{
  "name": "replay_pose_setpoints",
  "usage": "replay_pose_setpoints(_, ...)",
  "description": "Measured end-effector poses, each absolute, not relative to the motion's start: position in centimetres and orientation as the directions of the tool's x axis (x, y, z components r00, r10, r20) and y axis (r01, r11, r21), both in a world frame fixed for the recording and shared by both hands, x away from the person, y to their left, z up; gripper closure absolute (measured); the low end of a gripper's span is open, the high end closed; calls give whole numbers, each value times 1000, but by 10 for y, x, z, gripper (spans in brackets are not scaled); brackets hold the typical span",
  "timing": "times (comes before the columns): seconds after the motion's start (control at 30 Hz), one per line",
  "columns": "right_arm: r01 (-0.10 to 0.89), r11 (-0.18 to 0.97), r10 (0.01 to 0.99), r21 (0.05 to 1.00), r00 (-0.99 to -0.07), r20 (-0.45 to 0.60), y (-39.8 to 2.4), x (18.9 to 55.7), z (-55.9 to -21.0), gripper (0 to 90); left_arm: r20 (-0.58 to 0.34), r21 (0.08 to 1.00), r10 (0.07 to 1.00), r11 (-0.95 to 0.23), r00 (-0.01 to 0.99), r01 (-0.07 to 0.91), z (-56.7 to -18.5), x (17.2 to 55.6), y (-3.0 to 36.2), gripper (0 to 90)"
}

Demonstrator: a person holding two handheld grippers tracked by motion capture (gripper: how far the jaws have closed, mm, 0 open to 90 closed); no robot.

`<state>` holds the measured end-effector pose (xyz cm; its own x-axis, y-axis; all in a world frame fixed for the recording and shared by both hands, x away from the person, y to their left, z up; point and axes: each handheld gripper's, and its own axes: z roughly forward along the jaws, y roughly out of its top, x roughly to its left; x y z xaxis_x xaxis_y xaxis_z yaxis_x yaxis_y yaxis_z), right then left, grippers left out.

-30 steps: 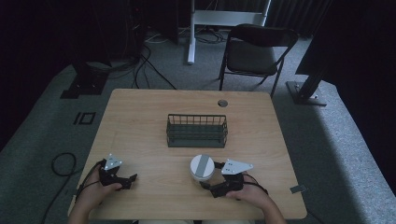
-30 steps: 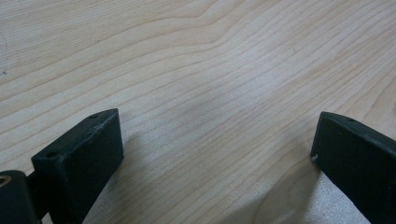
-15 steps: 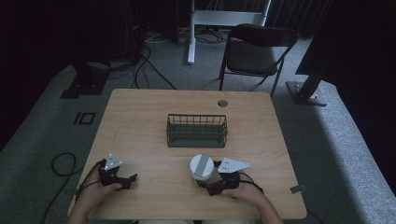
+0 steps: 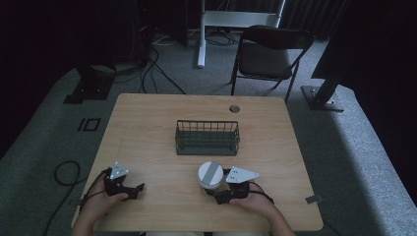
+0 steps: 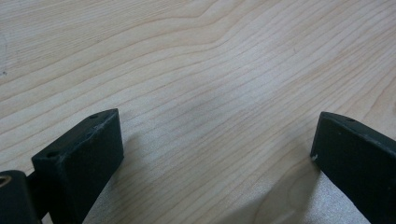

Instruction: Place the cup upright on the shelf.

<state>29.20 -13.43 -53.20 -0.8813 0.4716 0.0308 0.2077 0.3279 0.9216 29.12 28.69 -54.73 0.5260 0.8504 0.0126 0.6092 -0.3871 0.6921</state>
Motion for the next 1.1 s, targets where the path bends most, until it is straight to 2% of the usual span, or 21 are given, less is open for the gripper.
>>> replay_pose_setpoints(0.17,183,339,451,923,-892,11,-135,292,-532,182,12,692,851,-387,526,609,-547,291,287,28)
replay_pose_setpoints(0.67,191,354,445,916,-895,14,-140,293,-528,183,12,692,851,-386,526,609,-547,291,287,28)
replay_pose_setpoints(1.1,197,298,468,934,-883,37,-148,300,-503,184,12,691,850,-387,527,610,-547,291,287,28)
